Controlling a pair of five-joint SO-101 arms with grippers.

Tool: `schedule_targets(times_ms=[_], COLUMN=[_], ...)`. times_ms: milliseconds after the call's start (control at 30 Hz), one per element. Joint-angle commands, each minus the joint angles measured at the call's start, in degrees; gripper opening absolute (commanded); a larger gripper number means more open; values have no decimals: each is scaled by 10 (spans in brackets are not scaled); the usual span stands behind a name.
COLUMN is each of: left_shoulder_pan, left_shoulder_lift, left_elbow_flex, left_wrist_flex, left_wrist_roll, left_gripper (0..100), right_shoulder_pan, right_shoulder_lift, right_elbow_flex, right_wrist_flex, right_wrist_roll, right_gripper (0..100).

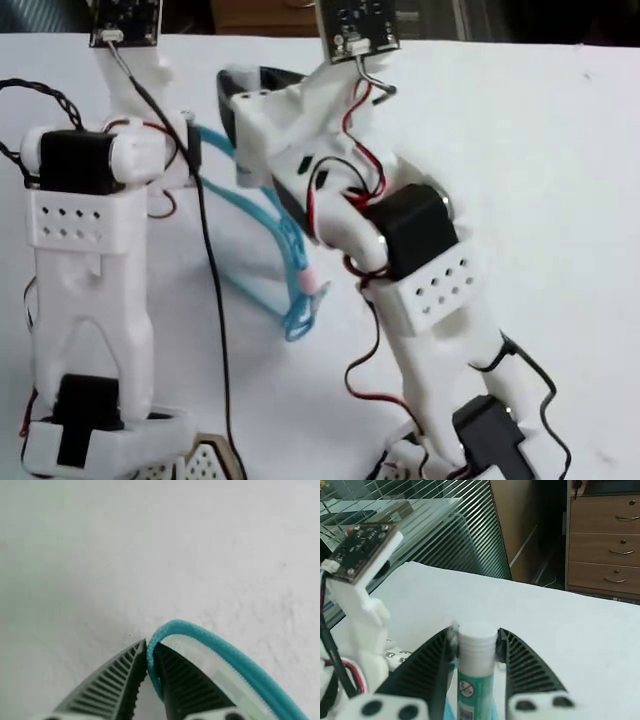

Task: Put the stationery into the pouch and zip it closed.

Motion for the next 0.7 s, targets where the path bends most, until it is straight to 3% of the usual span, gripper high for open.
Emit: schedule_targets(times_ms=[0,267,567,667], left_shoulder_pan=[-3,-2,-2,-2], left_shoulder_lift=[2,2,2,2], left_elbow_flex=[2,2,2,2], left_wrist_flex=[16,14,14,15], left_wrist_roll=[-1,-1,-1,-1], left_gripper=[23,23,23,23], right_shoulder_pan=[-6,-17,-21,-29], right_shoulder_lift=[-29,-37,-68,-69], right_elbow_flex=[1,120,133,131], right_wrist_flex=[6,2,7,44], right_wrist_roll=[-5,-6,-1,-2], right_gripper=[17,17,20,120])
